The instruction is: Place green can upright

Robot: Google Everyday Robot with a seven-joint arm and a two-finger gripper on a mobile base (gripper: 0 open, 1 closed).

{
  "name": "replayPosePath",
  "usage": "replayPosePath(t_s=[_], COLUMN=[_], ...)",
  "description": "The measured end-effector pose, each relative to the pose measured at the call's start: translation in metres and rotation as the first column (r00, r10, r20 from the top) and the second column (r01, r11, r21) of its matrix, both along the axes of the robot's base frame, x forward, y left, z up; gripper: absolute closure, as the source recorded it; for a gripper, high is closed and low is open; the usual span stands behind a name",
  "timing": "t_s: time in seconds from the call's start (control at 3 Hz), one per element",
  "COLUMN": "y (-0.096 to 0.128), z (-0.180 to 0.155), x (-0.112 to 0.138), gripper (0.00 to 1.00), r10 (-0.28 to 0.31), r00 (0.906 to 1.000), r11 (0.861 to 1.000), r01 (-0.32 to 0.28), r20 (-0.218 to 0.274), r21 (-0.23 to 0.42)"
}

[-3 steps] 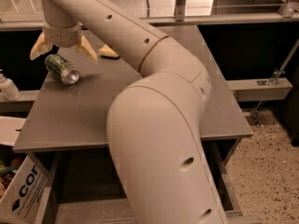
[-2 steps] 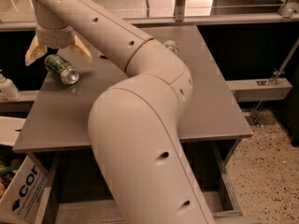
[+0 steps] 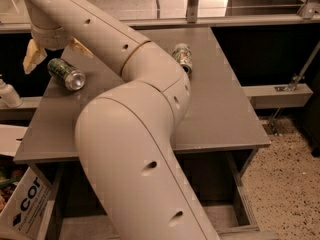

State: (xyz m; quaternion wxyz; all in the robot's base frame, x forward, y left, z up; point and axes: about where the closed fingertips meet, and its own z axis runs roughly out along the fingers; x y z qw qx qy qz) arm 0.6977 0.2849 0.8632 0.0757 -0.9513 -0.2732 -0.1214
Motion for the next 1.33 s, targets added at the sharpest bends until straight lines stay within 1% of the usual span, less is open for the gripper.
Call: replayPosePath(t_s=[0.33,0.67,1.0,1.33], y=[0.001,0.001,0.005,0.009], z=[0.000,-0.004,-0.017,-0.028], x=[0.001,-0.001,-0.004,-0.004], gripper=[0.00,0.00,0.00,0.00], r10=[0.064,0.113,0.161,0.188], r00=[0.9976,0.9927,0.9853,0.9801], r11=[0.998,0.992,0.983,0.973], r01=[-0.064,-0.110,-0.155,-0.177], r20=[0.025,0.044,0.057,0.064], r21=[-0.027,-0.054,-0.103,-0.147])
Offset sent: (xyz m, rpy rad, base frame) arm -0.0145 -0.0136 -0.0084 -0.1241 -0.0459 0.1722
